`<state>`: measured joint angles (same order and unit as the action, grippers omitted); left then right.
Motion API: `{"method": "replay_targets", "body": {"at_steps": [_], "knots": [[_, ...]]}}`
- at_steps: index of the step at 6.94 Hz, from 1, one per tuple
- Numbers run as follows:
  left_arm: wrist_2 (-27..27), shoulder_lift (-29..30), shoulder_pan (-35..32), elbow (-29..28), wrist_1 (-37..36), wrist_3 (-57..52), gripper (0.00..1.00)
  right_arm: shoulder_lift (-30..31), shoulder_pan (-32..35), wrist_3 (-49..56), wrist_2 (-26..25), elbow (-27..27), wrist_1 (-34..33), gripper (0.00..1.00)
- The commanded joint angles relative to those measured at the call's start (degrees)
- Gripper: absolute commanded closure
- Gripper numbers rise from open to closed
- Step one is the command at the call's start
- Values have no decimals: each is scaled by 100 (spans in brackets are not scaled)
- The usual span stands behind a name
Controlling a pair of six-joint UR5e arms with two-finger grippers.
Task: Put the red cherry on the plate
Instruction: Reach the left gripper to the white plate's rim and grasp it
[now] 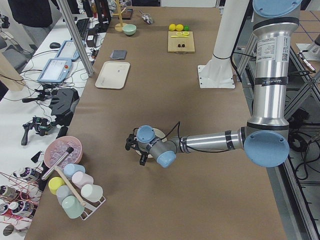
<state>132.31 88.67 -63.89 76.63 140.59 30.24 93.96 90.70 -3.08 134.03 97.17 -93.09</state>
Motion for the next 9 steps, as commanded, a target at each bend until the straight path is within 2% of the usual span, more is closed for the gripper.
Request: {"method": "replay_targets", "body": {"at_steps": [1, 2, 4, 6, 7, 8, 9], "knots": [[14, -8, 17, -43, 21, -18, 80, 0, 0, 0, 0, 4, 1, 0], [31, -16, 17, -43, 21, -35, 100, 0, 0, 0, 0, 4, -8, 0], [258, 1, -70, -8, -31, -9, 100, -26, 0, 0, 0, 4, 1, 0], [881, 202, -718, 1, -336, 61, 100, -35, 0, 9, 17, 47, 1, 0], [1363, 508, -1060, 44, -939, 61, 100, -27, 0, 9, 18, 91, 1, 0], [1533, 763, -1168, 141, -1285, 122, 100, -35, 0, 18, 18, 83, 1, 0], [1543, 1096, -1152, 211, -1306, 888, 100, -27, 0, 35, 26, 91, 1, 0]]}}
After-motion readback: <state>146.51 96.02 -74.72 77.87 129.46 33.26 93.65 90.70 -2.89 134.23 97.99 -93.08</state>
